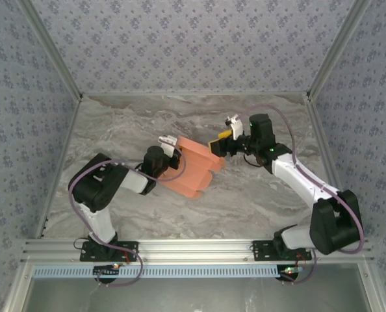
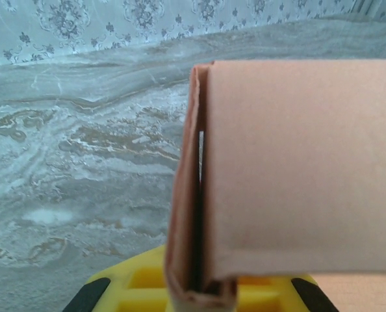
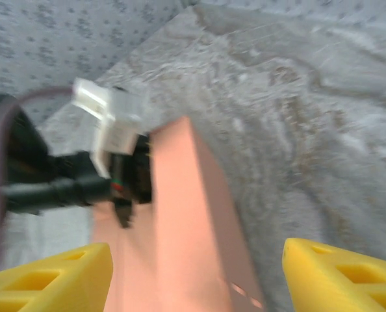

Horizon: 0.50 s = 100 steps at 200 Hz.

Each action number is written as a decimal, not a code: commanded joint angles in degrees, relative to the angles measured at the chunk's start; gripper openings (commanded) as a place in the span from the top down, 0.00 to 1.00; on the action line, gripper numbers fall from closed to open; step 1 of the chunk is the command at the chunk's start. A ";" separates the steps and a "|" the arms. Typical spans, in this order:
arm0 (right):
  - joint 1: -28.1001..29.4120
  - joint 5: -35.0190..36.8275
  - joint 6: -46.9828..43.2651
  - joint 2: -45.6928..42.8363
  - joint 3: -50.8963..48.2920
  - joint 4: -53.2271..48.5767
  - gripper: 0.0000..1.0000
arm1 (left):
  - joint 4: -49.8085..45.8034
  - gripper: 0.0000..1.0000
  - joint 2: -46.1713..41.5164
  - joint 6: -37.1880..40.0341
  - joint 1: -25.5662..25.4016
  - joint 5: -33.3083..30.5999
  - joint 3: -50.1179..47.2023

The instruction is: Fold the paper box

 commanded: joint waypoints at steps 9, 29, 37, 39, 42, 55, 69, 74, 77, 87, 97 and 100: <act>-5.11 1.96 -2.72 -1.69 -6.73 10.89 0.29 | -5.63 0.99 -6.48 -3.50 2.59 6.24 -0.67; -7.19 -2.85 -0.21 -3.45 -7.98 12.08 0.30 | -9.44 0.99 -9.62 -5.81 5.02 9.43 -1.11; -6.93 -3.35 -1.46 -4.41 -7.67 10.24 0.30 | -10.53 0.99 -10.60 -6.35 5.98 10.69 -1.33; -6.88 -3.42 -1.73 -4.56 -7.59 9.77 0.30 | -10.72 0.99 -10.80 -6.46 6.15 11.07 -1.37; -6.82 -3.37 -1.99 -4.74 -7.47 9.09 0.30 | -11.12 0.99 -11.10 -6.59 6.51 11.39 -1.46; -6.89 -4.14 -4.17 -5.44 -7.70 8.04 0.30 | -12.57 0.99 -12.24 -6.54 7.62 12.96 -1.63; -6.77 -5.59 -8.08 -6.39 -9.00 8.48 0.30 | -13.95 0.99 -13.06 -6.18 8.54 13.71 -1.74; -6.77 -5.86 -8.06 -6.79 -9.50 9.18 0.29 | -14.47 0.99 -13.33 -6.16 8.89 13.97 -1.65; -6.76 -6.14 -7.95 -7.09 -9.66 9.55 0.29 | -14.78 0.99 -13.49 -6.20 9.11 14.20 -1.65; -6.63 -6.39 -8.11 -7.85 -9.83 9.64 0.29 | -15.35 0.99 -13.85 -6.04 9.69 15.27 -1.52; -6.52 -5.98 -9.29 -8.39 -9.81 8.53 0.29 | -15.64 0.99 -14.23 -5.84 10.22 16.51 -1.53; -6.51 -5.58 -9.61 -8.49 -9.75 8.12 0.29 | -15.71 0.99 -14.37 -5.62 10.37 16.92 -1.56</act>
